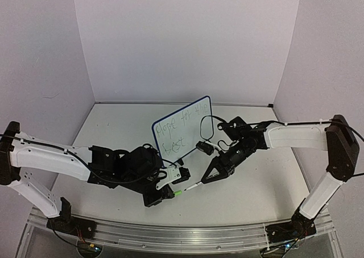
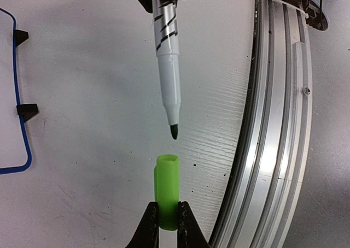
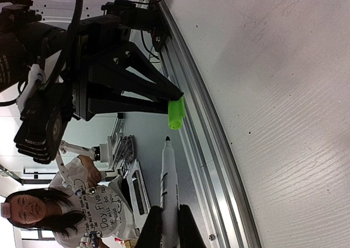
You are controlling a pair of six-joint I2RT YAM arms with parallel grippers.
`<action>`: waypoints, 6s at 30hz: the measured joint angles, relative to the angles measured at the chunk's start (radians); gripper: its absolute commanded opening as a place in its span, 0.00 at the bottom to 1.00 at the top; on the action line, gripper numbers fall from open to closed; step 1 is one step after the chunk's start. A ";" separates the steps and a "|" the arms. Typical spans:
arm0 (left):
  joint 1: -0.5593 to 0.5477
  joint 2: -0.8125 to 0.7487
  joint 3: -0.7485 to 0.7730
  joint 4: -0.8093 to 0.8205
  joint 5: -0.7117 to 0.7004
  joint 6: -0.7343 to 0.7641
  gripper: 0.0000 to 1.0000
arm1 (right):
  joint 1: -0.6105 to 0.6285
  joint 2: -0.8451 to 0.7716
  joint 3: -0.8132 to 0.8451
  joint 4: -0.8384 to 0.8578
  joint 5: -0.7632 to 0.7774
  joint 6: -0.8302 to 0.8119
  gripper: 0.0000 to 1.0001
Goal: Write a sentence on the whiteboard
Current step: Insert the pen cap into the whiteboard marker.
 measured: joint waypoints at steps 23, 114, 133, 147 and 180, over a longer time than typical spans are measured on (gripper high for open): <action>0.000 0.000 0.000 0.008 0.002 0.000 0.00 | 0.012 0.042 0.035 -0.001 0.005 -0.001 0.00; -0.004 0.014 0.072 0.001 0.036 -0.009 0.00 | 0.060 0.038 0.096 -0.083 0.011 -0.051 0.00; 0.046 -0.004 0.150 -0.022 0.226 -0.083 0.00 | 0.083 -0.094 0.096 -0.114 0.075 -0.168 0.00; 0.050 0.026 0.178 -0.063 0.255 -0.075 0.00 | 0.110 -0.092 0.109 -0.147 0.112 -0.188 0.00; 0.050 0.081 0.253 -0.150 0.242 0.020 0.00 | 0.117 -0.084 0.109 -0.152 0.129 -0.175 0.00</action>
